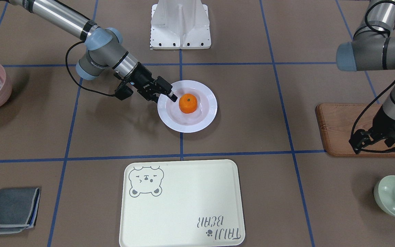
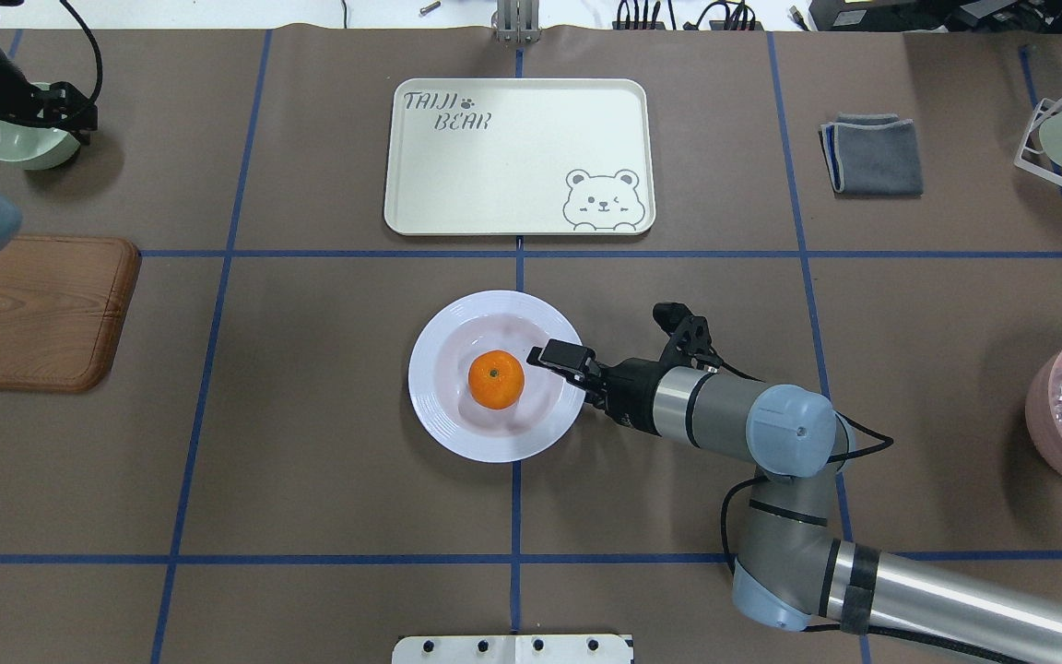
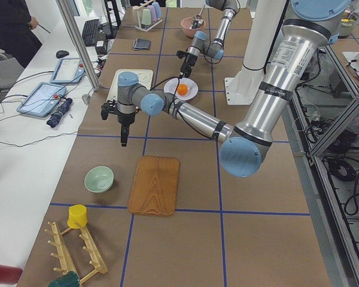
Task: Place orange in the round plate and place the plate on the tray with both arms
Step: 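Lift the plate rim with the right gripper and slide the plate farther away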
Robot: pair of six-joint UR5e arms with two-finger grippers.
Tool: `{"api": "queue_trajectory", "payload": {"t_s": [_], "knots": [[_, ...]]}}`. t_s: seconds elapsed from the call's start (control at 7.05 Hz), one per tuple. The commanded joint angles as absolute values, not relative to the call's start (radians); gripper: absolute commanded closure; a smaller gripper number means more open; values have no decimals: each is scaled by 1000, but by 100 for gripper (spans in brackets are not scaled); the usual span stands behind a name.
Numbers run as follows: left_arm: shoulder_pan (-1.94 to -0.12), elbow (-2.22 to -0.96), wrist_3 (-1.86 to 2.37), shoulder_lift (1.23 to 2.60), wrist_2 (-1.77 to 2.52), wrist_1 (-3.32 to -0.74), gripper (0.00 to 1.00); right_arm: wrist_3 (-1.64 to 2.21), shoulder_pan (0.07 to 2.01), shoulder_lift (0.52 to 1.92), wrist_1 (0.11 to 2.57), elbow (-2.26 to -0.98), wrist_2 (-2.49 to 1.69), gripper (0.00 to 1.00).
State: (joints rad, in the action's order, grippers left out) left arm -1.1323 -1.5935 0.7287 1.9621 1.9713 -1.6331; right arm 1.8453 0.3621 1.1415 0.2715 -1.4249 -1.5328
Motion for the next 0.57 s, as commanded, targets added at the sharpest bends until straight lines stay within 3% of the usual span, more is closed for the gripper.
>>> {"api": "queue_trajectory", "payload": {"t_s": [0.0, 0.43], "knots": [[-1132, -1586, 729, 1963, 1971, -1634, 1, 1845, 360, 1129, 272, -1404, -1532, 0], [-1132, -1580, 729, 1963, 1970, -1635, 1, 1859, 360, 1123, 272, -1404, -1525, 0]]}}
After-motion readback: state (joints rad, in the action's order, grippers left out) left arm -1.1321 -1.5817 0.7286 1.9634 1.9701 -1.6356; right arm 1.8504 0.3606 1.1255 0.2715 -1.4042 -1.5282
